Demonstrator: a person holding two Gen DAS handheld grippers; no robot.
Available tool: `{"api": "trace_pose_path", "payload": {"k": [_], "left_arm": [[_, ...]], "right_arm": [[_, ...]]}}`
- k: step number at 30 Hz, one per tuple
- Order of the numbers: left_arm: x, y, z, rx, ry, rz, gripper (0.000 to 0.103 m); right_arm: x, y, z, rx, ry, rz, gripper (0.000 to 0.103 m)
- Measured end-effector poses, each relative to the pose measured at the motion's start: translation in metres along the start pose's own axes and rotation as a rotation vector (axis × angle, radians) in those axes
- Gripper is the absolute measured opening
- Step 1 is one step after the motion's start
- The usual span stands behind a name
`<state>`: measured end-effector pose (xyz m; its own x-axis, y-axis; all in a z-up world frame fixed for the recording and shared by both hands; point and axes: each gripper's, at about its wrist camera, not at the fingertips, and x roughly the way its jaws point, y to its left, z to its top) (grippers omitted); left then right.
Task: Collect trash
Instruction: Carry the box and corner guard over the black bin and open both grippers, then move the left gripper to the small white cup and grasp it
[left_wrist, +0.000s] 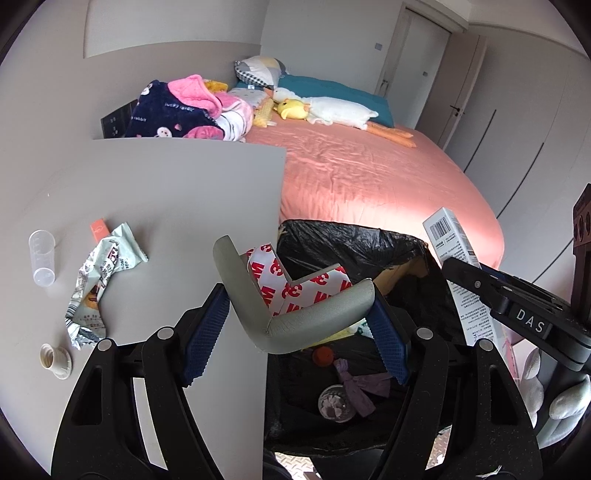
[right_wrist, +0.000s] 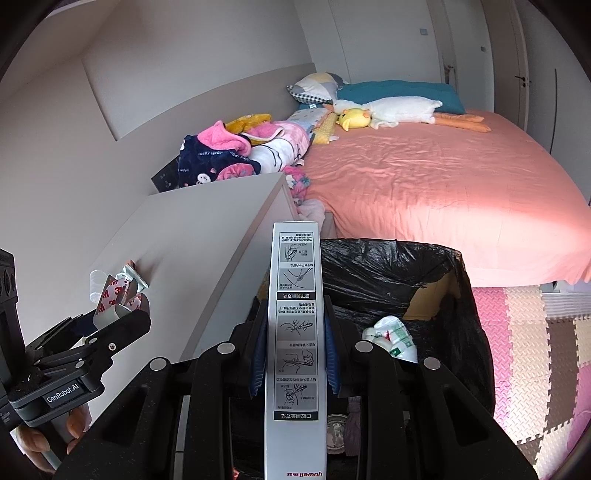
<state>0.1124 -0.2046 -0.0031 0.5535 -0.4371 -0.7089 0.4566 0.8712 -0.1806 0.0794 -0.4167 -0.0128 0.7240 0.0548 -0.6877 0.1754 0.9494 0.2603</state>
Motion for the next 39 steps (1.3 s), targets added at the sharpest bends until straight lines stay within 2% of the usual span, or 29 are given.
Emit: {"api": "trace_pose_path", "payload": {"k": [14, 19, 21, 22, 23, 24, 25, 30, 39], "left_arm": [[0.020, -0.026, 0.001, 0.049, 0.040, -0.065, 0.072], [0.029, -0.031, 0.005, 0.056, 0.063, -0.112, 0.072], [0.034, -0.034, 0.007, 0.063, 0.086, -0.166, 0.085], [0.035, -0.036, 0.007, 0.059, 0.090, -0.180, 0.098], [0.035, -0.036, 0.008, 0.056, 0.089, -0.189, 0.097], [0.036, -0.037, 0.008, 0.054, 0.091, -0.192, 0.097], [0.036, -0.036, 0.009, 0.050, 0.096, -0.193, 0.097], [0.033, -0.027, 0.007, 0.009, 0.095, -0.226, 0.097], [0.024, -0.014, 0.003, -0.016, 0.080, -0.200, 0.097]], "right_arm": [[-0.005, -0.027, 0.004, 0.042, -0.009, -0.041, 0.028], [-0.006, -0.036, 0.009, 0.052, -0.017, -0.059, 0.028], [-0.009, -0.041, 0.013, 0.065, -0.025, -0.060, 0.029], [-0.011, -0.044, 0.015, 0.072, -0.030, -0.061, 0.041], [-0.015, -0.046, 0.017, 0.079, -0.043, -0.069, 0.050], [-0.019, -0.048, 0.019, 0.084, -0.062, -0.087, 0.069], [-0.023, -0.049, 0.020, 0.087, -0.084, -0.108, 0.079], [-0.030, -0.055, 0.022, 0.097, -0.105, -0.105, 0.080], [-0.020, -0.042, 0.016, 0.071, -0.071, -0.084, 0.080]]}}
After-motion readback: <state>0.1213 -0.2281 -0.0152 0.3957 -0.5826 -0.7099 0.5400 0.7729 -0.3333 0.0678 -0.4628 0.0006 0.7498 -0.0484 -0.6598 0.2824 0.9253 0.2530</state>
